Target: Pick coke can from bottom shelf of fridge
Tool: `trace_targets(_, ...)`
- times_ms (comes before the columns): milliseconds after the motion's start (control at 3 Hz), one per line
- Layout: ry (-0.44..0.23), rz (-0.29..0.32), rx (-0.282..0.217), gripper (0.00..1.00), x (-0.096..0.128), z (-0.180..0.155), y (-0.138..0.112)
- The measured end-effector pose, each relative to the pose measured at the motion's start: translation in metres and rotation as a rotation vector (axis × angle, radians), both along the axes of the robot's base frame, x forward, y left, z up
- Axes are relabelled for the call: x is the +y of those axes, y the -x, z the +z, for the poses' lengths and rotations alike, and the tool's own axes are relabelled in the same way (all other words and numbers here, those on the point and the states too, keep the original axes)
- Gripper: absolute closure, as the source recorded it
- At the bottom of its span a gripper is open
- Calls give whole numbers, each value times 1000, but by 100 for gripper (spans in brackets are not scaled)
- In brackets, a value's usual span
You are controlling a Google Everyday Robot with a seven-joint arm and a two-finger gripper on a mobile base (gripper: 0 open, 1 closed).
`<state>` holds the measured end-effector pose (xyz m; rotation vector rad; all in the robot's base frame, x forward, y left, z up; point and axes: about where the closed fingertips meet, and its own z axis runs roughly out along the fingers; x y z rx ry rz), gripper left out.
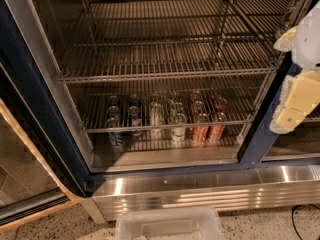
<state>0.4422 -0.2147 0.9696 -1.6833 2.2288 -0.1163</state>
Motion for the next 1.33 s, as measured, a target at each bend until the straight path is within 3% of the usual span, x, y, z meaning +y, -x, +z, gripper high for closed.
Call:
trace_targets(333,-89,-18,-28,0,-1,-31,-9)
trace_targets(667,-262,-33,-69,0,-5,-65,-21)
trace_targets(1000,-337,-34,-84,0,7,-56,-22)
trace_targets(1333,-337,-33,-83,0,8,-56,-22)
